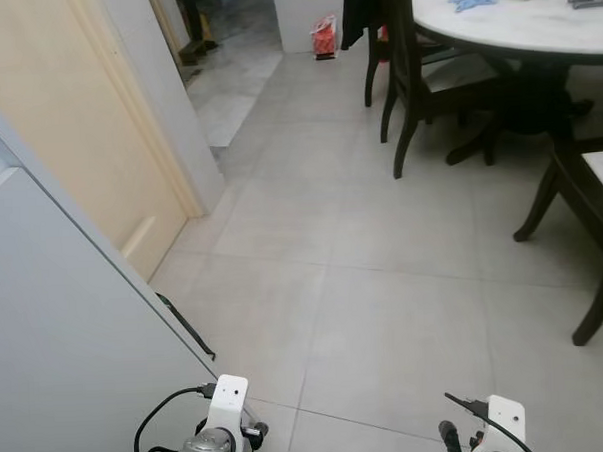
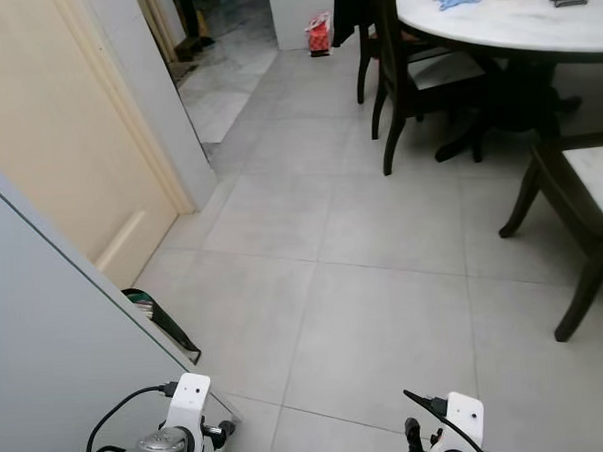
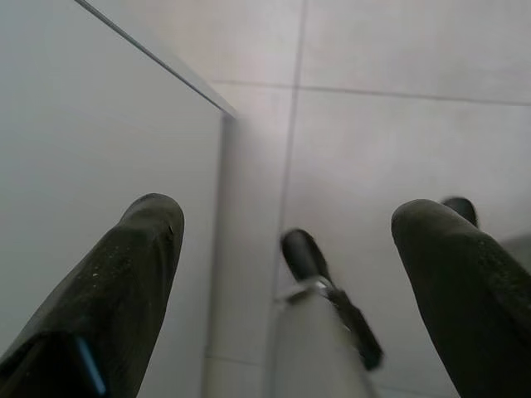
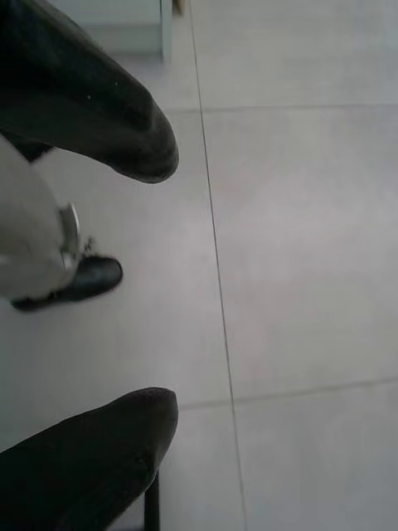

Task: Restocking fridge

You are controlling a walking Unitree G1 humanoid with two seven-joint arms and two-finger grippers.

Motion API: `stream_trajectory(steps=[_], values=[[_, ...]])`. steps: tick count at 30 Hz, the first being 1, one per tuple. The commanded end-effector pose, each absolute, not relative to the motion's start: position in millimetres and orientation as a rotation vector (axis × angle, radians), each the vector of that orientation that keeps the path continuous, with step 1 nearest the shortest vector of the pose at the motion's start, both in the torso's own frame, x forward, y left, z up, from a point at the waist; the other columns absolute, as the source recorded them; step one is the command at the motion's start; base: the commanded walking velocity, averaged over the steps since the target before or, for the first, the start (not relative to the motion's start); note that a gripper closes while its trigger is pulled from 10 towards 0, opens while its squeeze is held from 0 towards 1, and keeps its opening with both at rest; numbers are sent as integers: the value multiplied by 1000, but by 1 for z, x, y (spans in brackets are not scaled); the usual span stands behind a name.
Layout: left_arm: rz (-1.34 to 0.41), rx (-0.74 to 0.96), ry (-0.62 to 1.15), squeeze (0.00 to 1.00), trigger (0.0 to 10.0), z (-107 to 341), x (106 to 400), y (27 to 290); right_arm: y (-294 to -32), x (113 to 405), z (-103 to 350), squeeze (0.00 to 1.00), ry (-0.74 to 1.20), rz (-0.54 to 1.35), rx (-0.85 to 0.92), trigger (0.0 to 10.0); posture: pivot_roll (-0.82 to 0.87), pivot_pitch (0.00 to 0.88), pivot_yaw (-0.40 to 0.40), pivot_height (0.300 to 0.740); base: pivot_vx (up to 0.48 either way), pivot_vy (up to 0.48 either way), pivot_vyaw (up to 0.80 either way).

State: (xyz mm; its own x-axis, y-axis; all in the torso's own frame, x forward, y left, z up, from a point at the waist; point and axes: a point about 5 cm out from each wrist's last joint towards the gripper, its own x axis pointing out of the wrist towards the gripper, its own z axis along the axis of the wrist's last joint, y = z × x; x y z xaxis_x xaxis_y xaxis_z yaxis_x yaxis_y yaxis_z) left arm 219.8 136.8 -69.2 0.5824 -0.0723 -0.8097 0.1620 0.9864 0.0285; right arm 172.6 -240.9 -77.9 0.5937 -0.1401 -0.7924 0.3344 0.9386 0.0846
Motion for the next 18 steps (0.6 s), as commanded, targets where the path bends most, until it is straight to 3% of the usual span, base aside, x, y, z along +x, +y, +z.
stream_trajectory(steps=[1,8,12,18], values=[[-118,91,985,0,10000,-76,208,136,-241,174,-77,0,897,-241,206,10000,-301,35,71,740,0,0,0],[-102,63,1008,0,10000,-82,196,127,-249,176,-73,0,892,-215,155,10000,-249,16,31,740,0,0,0],[-66,86,1002,0,10000,-82,197,152,-247,176,-74,0,900,-223,160,10000,-182,0,16,740,0,0,0],[-51,90,980,0,10000,-79,201,153,-242,176,-75,0,911,-181,149,10000,-148,0,-1,740,0,0,0]])
